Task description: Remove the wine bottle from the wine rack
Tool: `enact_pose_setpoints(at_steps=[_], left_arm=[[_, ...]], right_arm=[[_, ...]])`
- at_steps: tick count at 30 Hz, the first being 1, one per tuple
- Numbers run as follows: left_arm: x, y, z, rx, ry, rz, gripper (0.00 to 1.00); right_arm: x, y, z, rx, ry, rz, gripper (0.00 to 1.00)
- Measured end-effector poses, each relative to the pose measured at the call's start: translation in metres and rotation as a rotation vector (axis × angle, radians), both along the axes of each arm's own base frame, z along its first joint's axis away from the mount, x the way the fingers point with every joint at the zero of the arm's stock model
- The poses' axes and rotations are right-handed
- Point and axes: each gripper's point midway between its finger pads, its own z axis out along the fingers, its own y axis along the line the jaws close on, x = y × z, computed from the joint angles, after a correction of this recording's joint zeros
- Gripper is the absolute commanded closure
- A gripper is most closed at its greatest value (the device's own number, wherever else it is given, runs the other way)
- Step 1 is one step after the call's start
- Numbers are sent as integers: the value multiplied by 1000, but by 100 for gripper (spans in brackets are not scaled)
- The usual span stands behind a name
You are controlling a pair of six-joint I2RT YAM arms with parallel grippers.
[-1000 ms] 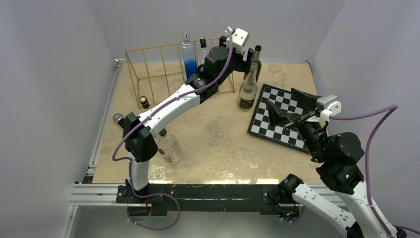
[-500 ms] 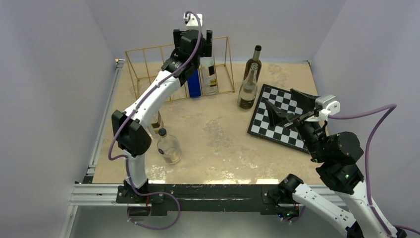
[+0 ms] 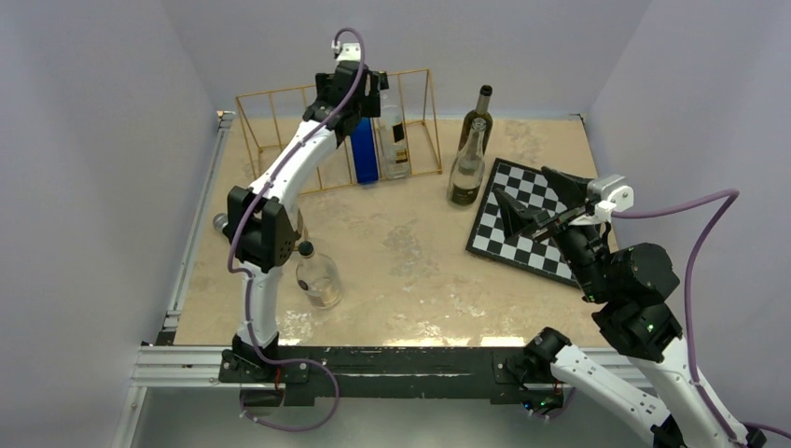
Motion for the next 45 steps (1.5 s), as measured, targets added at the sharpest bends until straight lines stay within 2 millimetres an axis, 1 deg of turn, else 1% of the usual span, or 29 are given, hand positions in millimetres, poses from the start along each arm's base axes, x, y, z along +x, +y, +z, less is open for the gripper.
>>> enact_pose_setpoints(at_steps=[2,4,8,11,13,18,23,27,32,33,34,40,41,42,43,44,45], left_arm=[[6,8,-3,-15,1,7,2],[9,10,-3,-24,-6,7,2],[16,2,-3,-43,-28,-15,4],[23,-6,-12,-46,-28,-27,6],[28,-9,-21,-43,-20,-28,8],[38,-10,-48,-35,14,-14,11],[43,-5,-57,-52,23,4,14],[45,-6,-59,-56,18,-1,18],[48,-8,-65,-56,17,-3,25],[49,-8,-65,-54,15,-4,28],[50,-8,-66,-51,14,-5,33],[51,-7,-67,-45,-2,-9,68],[50,-7,-66,-47,-8,-14,75],[49,-8,-65,-49,-14,-20,84],[48,-8,-65,-52,-21,-23,89],[46,-7,-63,-53,-26,-24,100],[44,-7,-62,-55,-30,-27,100]], right_arm=[[0,0,0,0,0,1,3],[0,0,0,0,0,2,3],[1,3,0,-3,4,11,3],[2,8,1,-9,6,25,3],[3,9,2,-10,7,28,3],[4,11,1,-12,10,32,3],[4,11,2,-13,8,35,3],[4,11,2,-14,4,35,3],[3,12,4,-16,-2,42,2],[3,13,4,-16,-2,44,2],[3,14,4,-17,-3,49,2],[6,18,3,-21,-2,58,2],[6,19,3,-22,-2,59,2],[6,19,3,-22,-1,60,2],[6,19,3,-22,-2,61,2],[6,19,3,-22,-2,61,2],[6,19,4,-21,-3,61,2]])
